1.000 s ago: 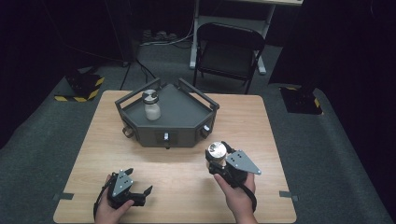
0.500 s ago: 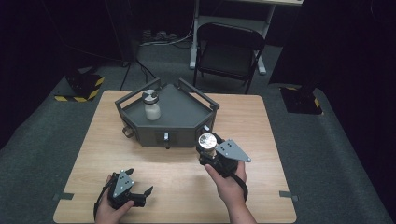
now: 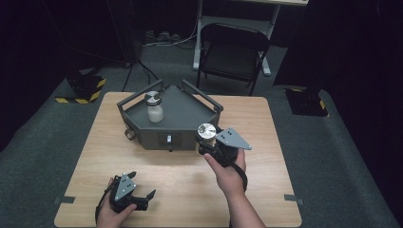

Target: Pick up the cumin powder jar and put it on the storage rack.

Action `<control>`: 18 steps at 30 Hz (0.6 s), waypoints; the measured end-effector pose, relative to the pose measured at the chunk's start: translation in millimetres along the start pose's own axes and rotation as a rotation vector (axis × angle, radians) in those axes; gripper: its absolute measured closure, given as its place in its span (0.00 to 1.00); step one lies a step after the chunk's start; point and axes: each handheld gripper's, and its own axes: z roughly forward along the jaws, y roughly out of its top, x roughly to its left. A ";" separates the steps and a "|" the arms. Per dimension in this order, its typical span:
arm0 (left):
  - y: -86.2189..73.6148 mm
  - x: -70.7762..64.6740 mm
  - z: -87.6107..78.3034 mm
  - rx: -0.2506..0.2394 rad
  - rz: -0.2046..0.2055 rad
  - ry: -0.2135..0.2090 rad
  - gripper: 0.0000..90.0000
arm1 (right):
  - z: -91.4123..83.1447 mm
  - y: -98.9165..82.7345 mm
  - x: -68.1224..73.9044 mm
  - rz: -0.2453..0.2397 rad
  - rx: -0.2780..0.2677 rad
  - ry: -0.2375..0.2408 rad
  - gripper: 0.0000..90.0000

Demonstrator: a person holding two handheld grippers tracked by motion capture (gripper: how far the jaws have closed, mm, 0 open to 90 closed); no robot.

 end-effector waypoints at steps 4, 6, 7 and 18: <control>0.4 0.1 0.2 0.001 0.000 0.001 0.01 | 5.4 5.0 -1.1 -0.003 -0.003 0.006 0.39; -0.1 0.2 0.1 -0.001 0.001 0.000 0.01 | 8.9 8.0 -1.3 -0.005 -0.005 0.006 0.39; -0.2 0.3 0.0 -0.002 0.003 -0.001 0.01 | 9.9 9.0 -1.2 -0.007 -0.005 0.005 0.39; 0.0 1.0 0.1 -0.001 0.005 -0.005 0.01 | 27.6 29.7 2.5 -0.041 -0.018 0.005 0.39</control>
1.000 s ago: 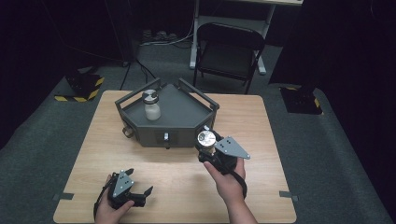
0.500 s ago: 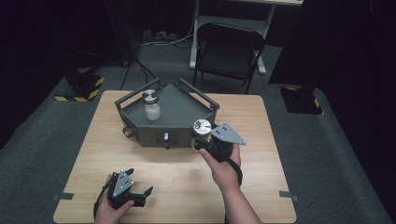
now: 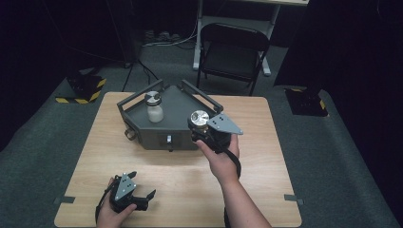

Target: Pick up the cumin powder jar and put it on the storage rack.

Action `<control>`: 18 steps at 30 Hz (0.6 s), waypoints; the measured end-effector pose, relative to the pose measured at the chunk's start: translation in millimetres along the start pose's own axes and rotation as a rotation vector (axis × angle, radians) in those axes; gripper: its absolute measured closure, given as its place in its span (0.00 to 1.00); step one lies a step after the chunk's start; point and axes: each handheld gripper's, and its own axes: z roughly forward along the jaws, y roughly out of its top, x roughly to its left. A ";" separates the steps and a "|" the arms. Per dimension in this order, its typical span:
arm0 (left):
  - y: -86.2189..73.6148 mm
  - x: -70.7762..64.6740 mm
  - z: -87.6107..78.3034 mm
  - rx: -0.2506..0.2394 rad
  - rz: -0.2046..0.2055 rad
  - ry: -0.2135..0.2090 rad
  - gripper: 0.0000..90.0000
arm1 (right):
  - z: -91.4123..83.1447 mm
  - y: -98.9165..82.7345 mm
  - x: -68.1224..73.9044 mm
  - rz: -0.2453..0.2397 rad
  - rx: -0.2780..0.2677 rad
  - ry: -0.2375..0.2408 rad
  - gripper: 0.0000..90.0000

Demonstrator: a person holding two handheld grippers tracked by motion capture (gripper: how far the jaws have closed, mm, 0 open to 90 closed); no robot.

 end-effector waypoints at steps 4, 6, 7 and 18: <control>-0.2 0.4 0.0 -0.002 0.003 0.000 0.01 | 7.6 7.2 1.0 -0.008 -0.005 -0.003 0.39; -0.3 0.7 0.0 -0.003 0.001 -0.001 0.01 | 12.1 10.0 0.8 -0.005 -0.004 -0.004 0.39; -0.4 0.7 0.0 -0.003 0.000 -0.002 0.01 | 13.6 10.8 0.3 -0.006 -0.003 -0.005 0.39; -1.2 1.2 -0.3 -0.008 -0.002 -0.004 0.01 | 36.1 22.6 -6.0 0.007 0.003 -0.013 0.39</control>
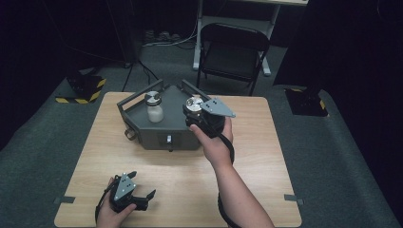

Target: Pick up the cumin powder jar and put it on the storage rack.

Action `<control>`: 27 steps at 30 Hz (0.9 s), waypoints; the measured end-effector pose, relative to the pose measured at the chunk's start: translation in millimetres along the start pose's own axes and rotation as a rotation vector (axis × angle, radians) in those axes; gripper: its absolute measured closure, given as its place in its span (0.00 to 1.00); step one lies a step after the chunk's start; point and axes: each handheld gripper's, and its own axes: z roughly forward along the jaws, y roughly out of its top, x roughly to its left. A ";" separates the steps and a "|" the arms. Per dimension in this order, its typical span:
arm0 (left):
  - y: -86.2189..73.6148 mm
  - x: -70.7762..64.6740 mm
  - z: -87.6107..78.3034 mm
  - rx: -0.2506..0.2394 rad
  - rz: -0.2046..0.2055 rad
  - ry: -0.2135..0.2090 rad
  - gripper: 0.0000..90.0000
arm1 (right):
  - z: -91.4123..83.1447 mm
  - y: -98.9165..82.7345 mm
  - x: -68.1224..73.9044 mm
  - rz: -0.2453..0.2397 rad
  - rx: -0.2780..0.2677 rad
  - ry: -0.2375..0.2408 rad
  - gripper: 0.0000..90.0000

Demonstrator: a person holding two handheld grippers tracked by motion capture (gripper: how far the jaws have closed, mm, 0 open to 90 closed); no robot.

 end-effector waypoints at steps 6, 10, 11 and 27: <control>0.5 0.5 0.3 0.003 -0.006 -0.002 0.01 | 12.5 1.5 -1.7 0.003 0.005 -0.008 0.39; 0.2 1.0 -0.3 0.001 -0.005 -0.004 0.01 | 21.4 2.0 -1.9 -0.003 0.018 -0.010 0.39; -0.1 0.9 -0.2 0.000 -0.004 -0.005 0.01 | 23.6 1.9 -2.4 -0.001 0.021 -0.009 0.39; -0.7 3.8 -0.4 -0.004 -0.012 -0.014 0.01 | 61.9 2.4 -1.8 0.000 0.052 -0.016 0.39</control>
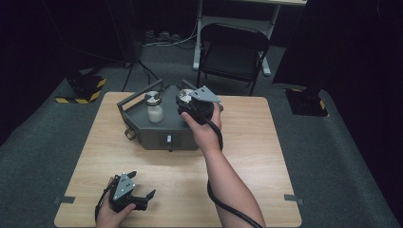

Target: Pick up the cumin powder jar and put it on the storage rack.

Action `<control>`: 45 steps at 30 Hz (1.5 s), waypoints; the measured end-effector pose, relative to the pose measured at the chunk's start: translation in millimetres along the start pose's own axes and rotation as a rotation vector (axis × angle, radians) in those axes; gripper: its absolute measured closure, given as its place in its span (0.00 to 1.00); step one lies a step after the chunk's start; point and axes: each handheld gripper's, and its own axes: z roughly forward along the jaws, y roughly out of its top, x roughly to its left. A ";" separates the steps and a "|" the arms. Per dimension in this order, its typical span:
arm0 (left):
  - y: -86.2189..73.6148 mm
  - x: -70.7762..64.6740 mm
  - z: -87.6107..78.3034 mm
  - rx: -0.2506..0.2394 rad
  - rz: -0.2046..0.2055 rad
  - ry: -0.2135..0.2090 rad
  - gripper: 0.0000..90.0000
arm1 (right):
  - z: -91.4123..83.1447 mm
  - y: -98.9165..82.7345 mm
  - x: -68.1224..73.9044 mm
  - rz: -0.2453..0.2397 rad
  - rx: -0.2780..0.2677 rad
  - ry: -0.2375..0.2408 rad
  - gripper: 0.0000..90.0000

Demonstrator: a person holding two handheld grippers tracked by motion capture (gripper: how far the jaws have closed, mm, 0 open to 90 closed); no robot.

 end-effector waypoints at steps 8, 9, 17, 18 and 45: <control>0.2 1.8 0.2 0.001 0.002 -0.002 0.01 | 15.9 -3.5 -0.5 -0.012 0.017 -0.009 0.39; 0.2 1.7 0.2 0.001 0.003 -0.002 0.01 | 17.8 -3.7 -0.4 -0.013 0.021 -0.010 0.39; 0.3 1.6 0.3 0.000 0.009 -0.002 0.01 | 29.1 -8.0 -2.0 0.007 0.040 -0.010 0.39; 0.2 1.6 0.2 0.000 0.011 -0.002 0.01 | 29.9 -8.5 -1.8 0.007 0.041 -0.011 0.39; 0.7 2.5 0.7 0.002 0.013 -0.008 0.01 | 33.9 -20.0 -8.3 0.035 0.025 -0.008 0.39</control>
